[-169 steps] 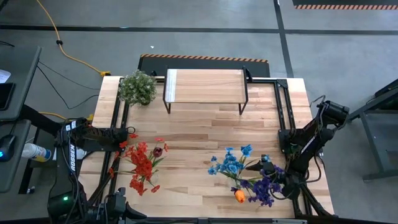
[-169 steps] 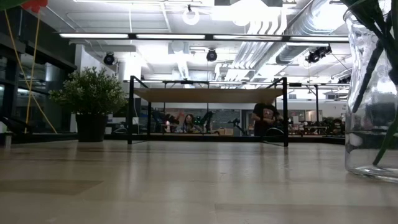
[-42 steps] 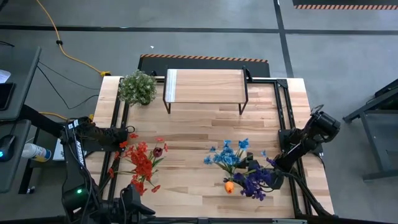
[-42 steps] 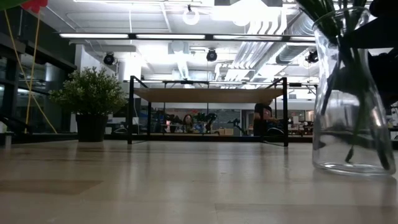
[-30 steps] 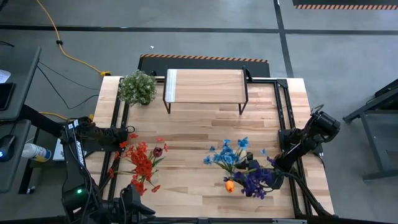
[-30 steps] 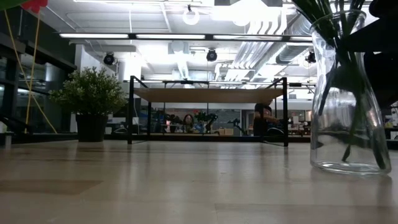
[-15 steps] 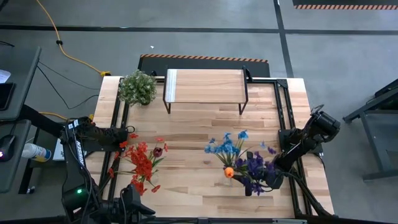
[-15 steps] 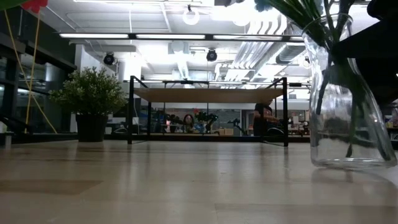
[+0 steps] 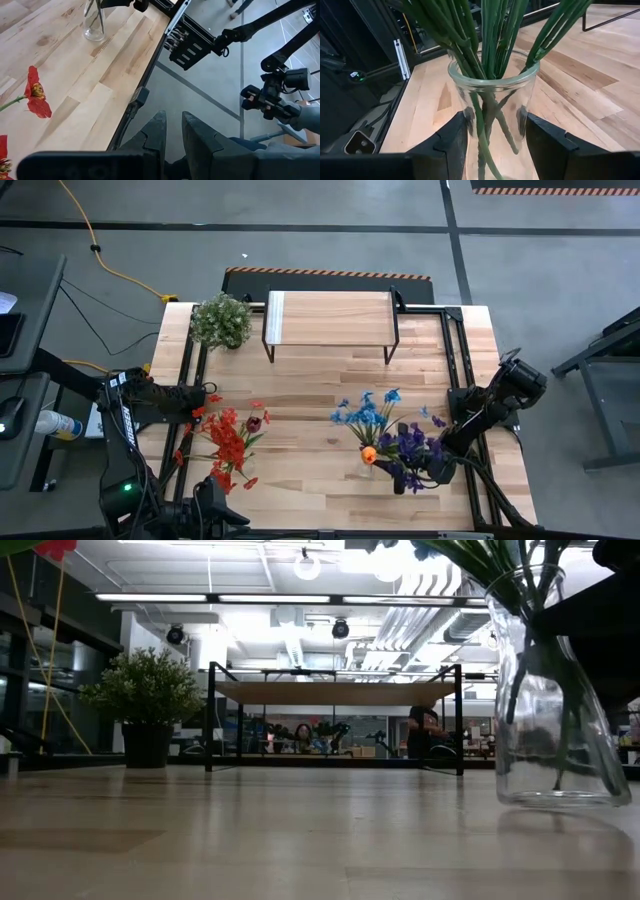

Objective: Pick and place flowers into a vace then onto a shelf
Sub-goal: Put the right transparent vase with flowers on the shelf

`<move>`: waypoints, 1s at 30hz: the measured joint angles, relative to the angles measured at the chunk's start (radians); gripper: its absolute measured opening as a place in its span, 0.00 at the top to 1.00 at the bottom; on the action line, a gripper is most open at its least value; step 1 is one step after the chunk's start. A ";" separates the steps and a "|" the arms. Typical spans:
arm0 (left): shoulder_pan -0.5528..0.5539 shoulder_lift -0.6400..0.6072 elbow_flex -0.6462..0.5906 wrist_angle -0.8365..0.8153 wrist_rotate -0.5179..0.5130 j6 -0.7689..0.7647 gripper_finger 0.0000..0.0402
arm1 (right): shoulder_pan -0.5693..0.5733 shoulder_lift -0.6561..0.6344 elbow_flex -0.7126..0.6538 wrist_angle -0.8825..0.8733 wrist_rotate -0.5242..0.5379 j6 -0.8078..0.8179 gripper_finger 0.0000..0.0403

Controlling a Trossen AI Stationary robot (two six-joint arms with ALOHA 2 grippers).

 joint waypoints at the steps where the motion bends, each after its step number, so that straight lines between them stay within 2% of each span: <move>1: 0.000 0.000 0.000 0.000 0.000 0.000 0.76 | 0.000 0.000 0.000 0.000 0.004 0.000 0.57; 8: 0.000 0.000 0.000 -0.004 0.000 0.000 0.76 | 0.000 0.000 0.000 0.018 0.022 -0.014 0.57; 20: 0.000 0.000 0.000 -0.002 0.001 0.000 0.76 | -0.001 -0.003 0.000 0.210 0.076 -0.183 0.58; 30: 0.000 -0.001 0.000 0.065 0.043 -0.004 0.76 | -0.013 -0.171 0.000 0.165 0.100 -0.367 0.61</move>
